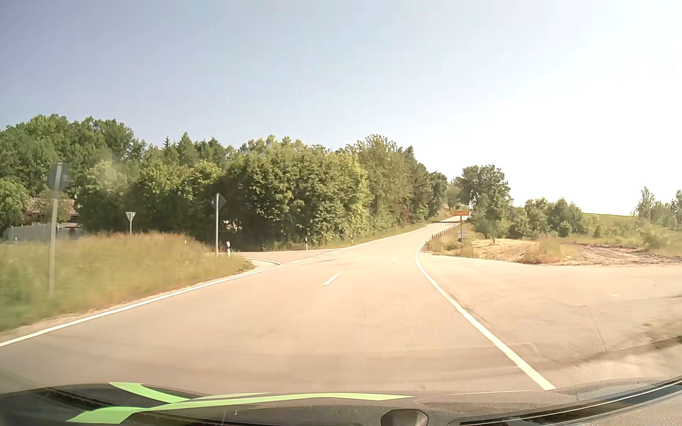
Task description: Follow the waypoints while adhering to traffic rules and regulations
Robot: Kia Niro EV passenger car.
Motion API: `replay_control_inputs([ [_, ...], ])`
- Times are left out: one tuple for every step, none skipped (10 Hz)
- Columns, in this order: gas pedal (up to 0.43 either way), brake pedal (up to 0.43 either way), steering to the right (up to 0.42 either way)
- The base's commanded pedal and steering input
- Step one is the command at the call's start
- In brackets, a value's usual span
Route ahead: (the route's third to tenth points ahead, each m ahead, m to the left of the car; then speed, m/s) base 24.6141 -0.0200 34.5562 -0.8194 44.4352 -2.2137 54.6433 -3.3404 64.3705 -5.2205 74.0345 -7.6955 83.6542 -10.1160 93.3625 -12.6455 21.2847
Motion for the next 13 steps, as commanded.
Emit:
replay_control_inputs([
  [0.331, 0.000, 0.018],
  [0.339, 0.000, 0.020],
  [0.350, 0.000, 0.020],
  [0.350, 0.000, 0.020],
  [0.370, 0.000, 0.020],
  [0.370, 0.000, 0.020],
  [0.370, 0.000, 0.020],
  [0.370, 0.000, 0.020],
  [0.370, 0.000, 0.020],
  [0.370, 0.000, 0.018],
  [0.378, 0.000, 0.014],
  [0.390, 0.000, 0.014],
  [0.390, 0.000, 0.016],
])
